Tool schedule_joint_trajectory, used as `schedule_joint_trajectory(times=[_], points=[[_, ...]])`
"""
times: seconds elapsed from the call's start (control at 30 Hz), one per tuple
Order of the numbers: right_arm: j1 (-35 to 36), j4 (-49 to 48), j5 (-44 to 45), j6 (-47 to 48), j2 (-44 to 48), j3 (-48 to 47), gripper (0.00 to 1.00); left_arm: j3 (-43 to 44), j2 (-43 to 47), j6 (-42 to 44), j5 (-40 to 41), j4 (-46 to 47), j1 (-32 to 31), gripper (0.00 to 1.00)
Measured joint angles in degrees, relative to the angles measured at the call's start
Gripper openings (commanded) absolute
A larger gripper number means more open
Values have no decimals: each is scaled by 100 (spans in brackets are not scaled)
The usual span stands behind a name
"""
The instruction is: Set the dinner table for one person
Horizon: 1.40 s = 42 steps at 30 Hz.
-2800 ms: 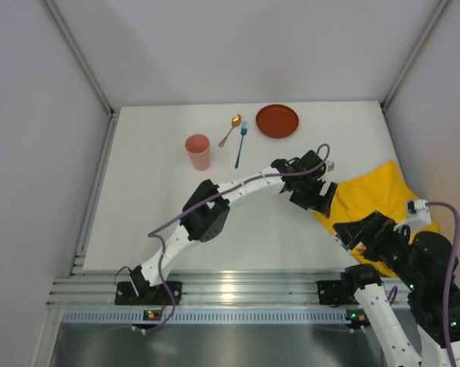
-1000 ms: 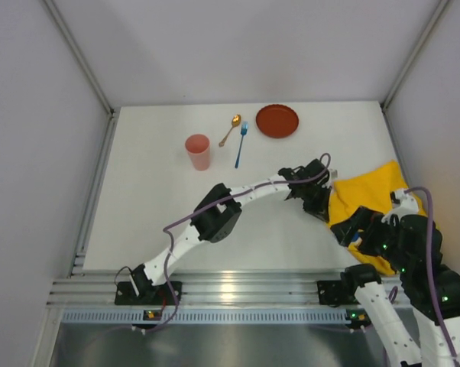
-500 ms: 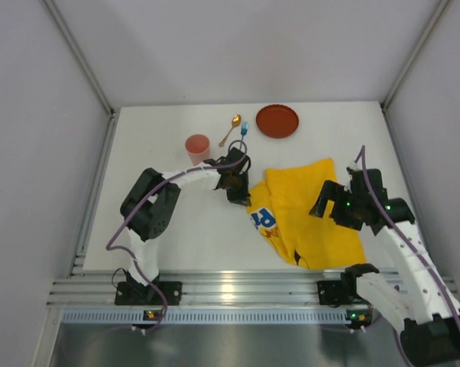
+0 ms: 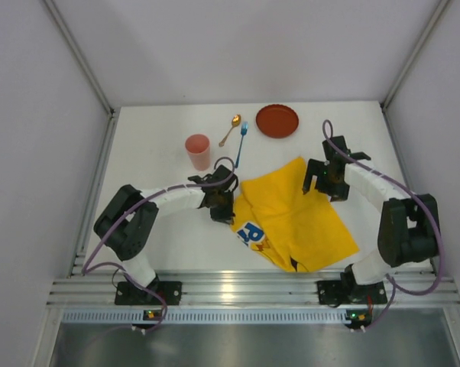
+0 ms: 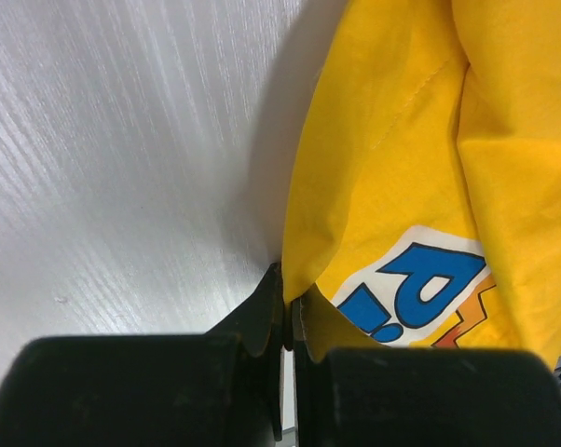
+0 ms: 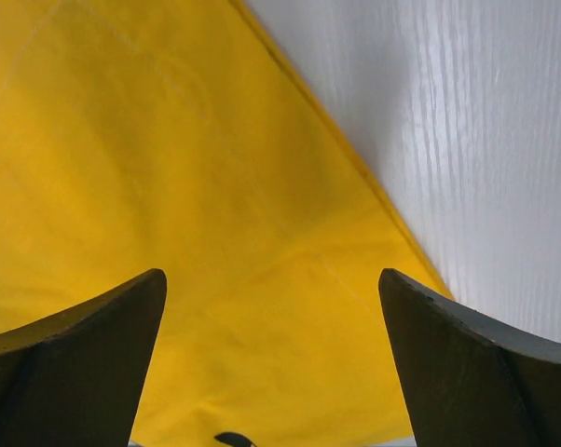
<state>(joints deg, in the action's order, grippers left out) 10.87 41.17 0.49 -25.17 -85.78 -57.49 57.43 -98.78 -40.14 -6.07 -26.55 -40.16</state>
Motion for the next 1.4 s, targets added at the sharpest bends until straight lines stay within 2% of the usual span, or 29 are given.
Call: schedule_joint_trajectory(times=[0.17,0.23,0.37,0.47,0.5,0.6,0.63,0.83,1.03,1.2,1.4], points=[[20,-337,391,11,-833,-461,81,-256,201,-37,-11,70,0,0],[52,-407,577,20,-1084,-544,69,-339,271,-50,-13,79,0,0],[186,-433,787,17,-1515,-573,58,-411,330,-76,-13,114,0,0],[289,-455,872,26,-1519,-605,39,-431,343,-98,-15,114,0,0],[328,-457,881,37,-1521,-605,26,-431,343,-114,-13,114,0,0],[396,-452,890,63,-1528,-605,11,-461,369,-166,-7,136,26,0],[402,-450,896,68,-1534,-608,1,-485,385,-195,-9,144,39,0],[339,-238,1034,219,-1585,-778,0,-946,942,-450,317,-20,428,0],[-216,61,1390,330,-1585,-981,0,-1558,2780,-879,1329,-1071,1156,0],[-339,225,1491,258,-1587,-1012,0,-1665,4048,-1585,1777,-1915,1154,0],[7,337,1432,146,-1716,-1012,0,-1882,4701,-2531,1888,-3064,1154,0]])
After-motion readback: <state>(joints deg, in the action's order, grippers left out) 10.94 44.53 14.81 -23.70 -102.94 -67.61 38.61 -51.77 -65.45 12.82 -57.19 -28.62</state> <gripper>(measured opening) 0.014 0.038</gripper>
